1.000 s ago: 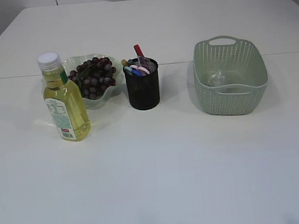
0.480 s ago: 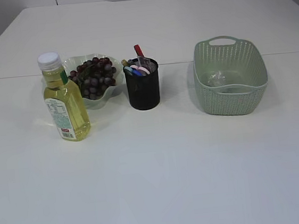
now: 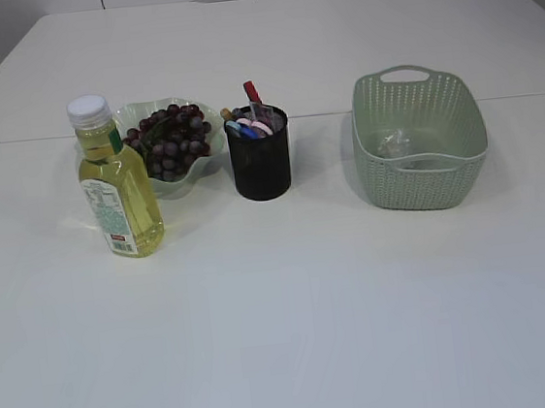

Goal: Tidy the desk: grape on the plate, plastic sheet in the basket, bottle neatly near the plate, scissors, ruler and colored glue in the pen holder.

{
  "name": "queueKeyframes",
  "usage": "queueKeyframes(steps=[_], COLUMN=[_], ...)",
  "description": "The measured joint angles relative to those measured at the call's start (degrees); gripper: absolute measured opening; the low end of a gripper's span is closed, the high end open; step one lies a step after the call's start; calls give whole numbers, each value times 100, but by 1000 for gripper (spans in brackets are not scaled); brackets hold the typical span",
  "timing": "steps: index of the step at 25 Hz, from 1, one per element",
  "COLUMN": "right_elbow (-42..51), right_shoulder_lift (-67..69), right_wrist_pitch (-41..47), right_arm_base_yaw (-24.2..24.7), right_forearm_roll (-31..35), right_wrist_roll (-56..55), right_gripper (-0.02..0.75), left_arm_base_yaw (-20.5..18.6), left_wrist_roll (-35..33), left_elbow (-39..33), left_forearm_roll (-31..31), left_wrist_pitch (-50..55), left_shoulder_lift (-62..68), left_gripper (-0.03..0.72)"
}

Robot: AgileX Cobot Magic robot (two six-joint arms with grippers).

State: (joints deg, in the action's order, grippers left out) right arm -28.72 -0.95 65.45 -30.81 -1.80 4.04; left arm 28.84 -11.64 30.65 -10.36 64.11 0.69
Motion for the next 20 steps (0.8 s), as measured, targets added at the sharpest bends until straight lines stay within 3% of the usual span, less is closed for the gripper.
queueKeyframes(steps=[12, 16, 20], right_elbow=[0, 0, 0], right_shoulder_lift=[0, 0, 0], right_wrist_pitch=[0, 0, 0], right_arm_base_yaw=[205, 979, 1907], right_forearm_roll=[0, 0, 0], right_wrist_roll=[0, 0, 2], right_gripper=[490, 490, 490], left_arm_base_yaw=[0, -85, -643], left_wrist_roll=[253, 264, 274], left_elbow=[-5, -5, -5], left_forearm_roll=[-214, -214, -214], left_wrist_pitch=[-43, -43, -43], left_shoulder_lift=[0, 0, 0], left_gripper=[486, 486, 486])
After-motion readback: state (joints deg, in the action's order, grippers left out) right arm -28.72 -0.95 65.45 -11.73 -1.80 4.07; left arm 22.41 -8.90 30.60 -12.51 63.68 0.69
